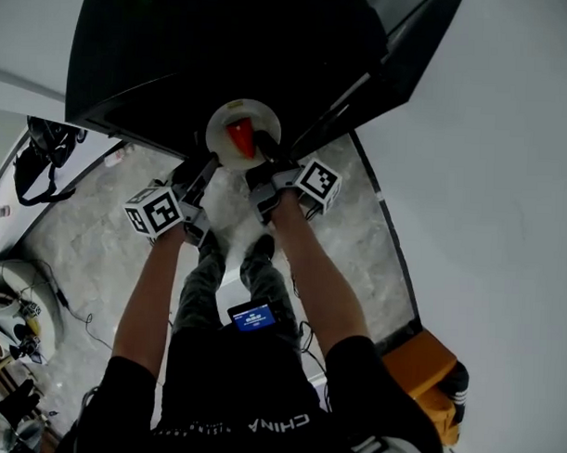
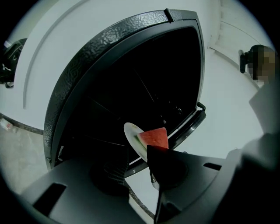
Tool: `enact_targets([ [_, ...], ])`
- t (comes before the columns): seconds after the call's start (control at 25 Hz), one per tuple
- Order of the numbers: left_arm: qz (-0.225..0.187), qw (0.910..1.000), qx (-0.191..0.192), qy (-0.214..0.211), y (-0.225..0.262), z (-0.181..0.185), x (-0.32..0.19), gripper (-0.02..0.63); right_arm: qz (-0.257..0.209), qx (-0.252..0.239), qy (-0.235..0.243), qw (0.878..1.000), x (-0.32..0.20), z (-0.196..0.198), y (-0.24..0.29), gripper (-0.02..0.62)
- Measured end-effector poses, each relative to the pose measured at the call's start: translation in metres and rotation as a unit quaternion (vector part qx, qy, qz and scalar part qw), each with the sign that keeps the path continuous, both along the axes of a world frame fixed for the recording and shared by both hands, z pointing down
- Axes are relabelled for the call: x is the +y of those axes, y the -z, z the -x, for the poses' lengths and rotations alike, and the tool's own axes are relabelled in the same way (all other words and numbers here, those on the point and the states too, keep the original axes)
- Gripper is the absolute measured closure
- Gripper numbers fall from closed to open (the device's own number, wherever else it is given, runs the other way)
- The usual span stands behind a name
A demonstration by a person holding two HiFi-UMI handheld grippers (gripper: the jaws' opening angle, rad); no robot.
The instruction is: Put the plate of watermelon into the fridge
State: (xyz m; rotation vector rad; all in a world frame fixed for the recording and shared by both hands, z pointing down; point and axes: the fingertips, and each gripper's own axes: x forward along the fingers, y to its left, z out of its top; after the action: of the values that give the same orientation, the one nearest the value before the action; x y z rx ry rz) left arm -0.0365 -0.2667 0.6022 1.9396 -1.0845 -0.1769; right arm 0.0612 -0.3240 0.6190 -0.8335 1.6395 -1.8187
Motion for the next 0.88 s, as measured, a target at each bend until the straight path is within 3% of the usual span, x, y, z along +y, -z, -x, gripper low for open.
enact_targets([
  [0.56, 0.020, 0.9996, 0.011, 0.016, -0.060, -0.017, -0.026, 0.494, 0.007, 0.002, -0.008, 1.000, -0.041, 0.015, -0.055, 0.563],
  [0.88, 0.047, 0.9967, 0.031, 0.058, -0.088, 0.000, -0.032, 0.491, 0.006, 0.016, -0.008, 1.000, -0.050, 0.027, -0.077, 0.563],
])
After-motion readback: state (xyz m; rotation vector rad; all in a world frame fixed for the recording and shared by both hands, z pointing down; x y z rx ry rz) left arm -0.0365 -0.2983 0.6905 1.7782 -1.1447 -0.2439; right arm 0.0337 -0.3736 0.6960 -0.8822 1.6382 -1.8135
